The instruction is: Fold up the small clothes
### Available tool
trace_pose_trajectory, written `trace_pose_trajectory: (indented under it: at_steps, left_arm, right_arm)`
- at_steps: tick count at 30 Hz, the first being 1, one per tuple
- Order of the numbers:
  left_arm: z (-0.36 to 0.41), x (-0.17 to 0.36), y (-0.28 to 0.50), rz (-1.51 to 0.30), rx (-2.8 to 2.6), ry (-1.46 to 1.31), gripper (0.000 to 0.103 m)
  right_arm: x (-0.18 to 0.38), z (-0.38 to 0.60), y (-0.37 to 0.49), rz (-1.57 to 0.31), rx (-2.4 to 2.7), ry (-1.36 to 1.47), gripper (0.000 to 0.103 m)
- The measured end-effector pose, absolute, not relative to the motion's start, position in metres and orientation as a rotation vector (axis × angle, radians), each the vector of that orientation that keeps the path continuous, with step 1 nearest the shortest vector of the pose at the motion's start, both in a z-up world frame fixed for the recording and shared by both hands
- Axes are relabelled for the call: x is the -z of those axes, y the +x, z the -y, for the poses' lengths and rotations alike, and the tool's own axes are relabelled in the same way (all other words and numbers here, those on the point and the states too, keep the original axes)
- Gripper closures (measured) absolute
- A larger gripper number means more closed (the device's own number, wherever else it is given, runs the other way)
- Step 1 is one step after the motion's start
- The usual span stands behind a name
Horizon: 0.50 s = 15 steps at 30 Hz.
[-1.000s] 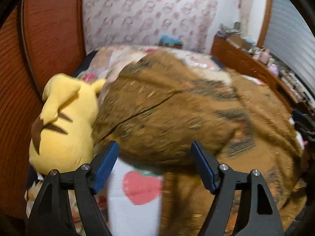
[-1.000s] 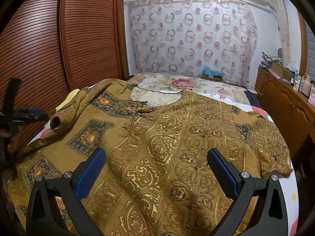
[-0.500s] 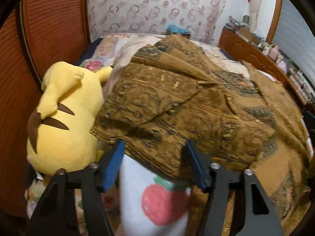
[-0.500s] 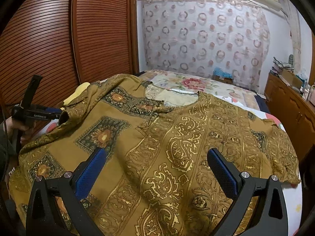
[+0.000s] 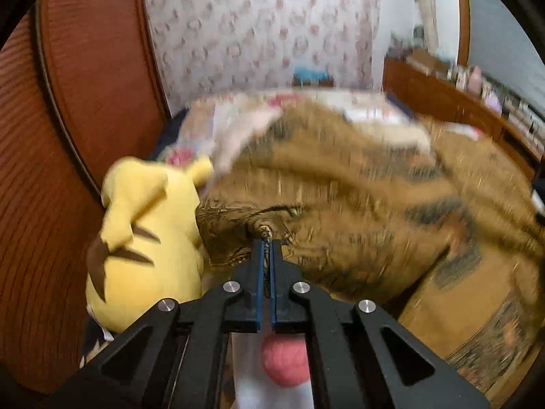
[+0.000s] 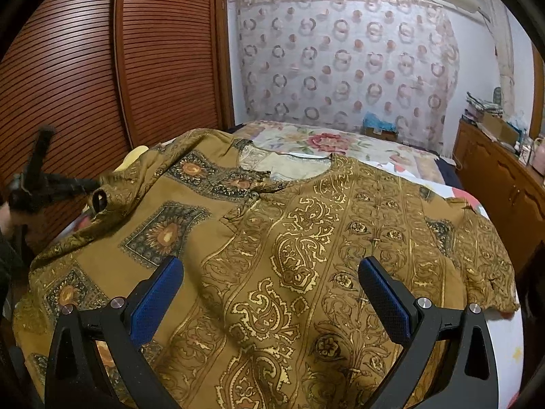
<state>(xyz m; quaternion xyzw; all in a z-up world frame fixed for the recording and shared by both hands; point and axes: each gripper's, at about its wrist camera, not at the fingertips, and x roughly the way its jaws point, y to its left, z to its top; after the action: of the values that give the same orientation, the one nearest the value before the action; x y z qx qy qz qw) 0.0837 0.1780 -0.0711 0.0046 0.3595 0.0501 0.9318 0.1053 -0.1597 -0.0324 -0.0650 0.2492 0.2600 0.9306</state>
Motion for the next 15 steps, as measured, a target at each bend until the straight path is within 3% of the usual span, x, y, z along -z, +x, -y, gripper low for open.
trace_pose_trajectory:
  at_steps: [8, 14, 15]
  left_arm:
    - [-0.138, 0.003, 0.127, -0.612, 0.041, 0.014, 0.1]
    - [-0.091, -0.015, 0.166, -0.597, 0.127, 0.057, 0.1]
    - [-0.088, -0.016, 0.17, -0.599, 0.129, 0.059, 0.096]
  right_arm:
    - [0.024, 0.151, 0.121, -0.508, -0.559, -0.149, 0.003]
    - [0.018, 0.161, 0.13, -0.505, -0.556, -0.112, 0.004]
    - [0.018, 0.163, 0.13, -0.502, -0.552, -0.11, 0.004]
